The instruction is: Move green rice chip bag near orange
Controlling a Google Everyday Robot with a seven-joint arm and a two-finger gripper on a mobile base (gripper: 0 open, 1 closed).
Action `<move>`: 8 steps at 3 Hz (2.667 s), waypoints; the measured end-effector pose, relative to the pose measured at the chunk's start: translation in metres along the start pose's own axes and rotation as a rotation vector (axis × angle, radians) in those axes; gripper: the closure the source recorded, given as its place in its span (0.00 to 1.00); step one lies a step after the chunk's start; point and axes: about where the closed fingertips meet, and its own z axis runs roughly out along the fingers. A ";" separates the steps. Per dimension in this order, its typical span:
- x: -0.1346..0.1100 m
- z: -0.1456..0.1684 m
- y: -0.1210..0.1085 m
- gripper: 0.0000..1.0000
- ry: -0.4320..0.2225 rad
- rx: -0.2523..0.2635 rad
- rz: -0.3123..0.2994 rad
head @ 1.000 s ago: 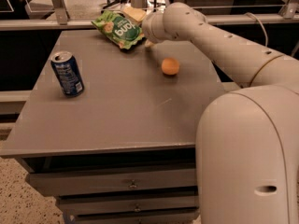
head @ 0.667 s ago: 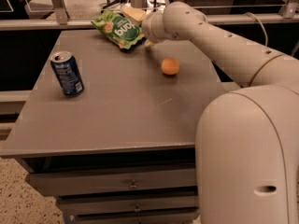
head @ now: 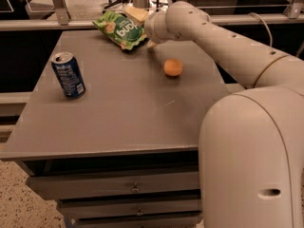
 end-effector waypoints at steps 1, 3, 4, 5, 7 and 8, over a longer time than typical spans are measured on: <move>0.000 0.000 0.000 0.01 0.000 0.000 0.000; 0.000 0.000 0.001 0.00 0.000 0.000 0.000; 0.000 0.000 0.001 0.00 0.000 -0.001 0.000; 0.000 0.000 0.001 0.00 0.000 -0.001 0.000; 0.056 -0.001 0.069 0.00 0.140 -0.164 -0.092; 0.065 0.002 0.079 0.00 0.164 -0.191 -0.087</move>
Offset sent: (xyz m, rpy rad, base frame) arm 0.0122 0.0174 0.0568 0.1785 -0.1866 -0.0152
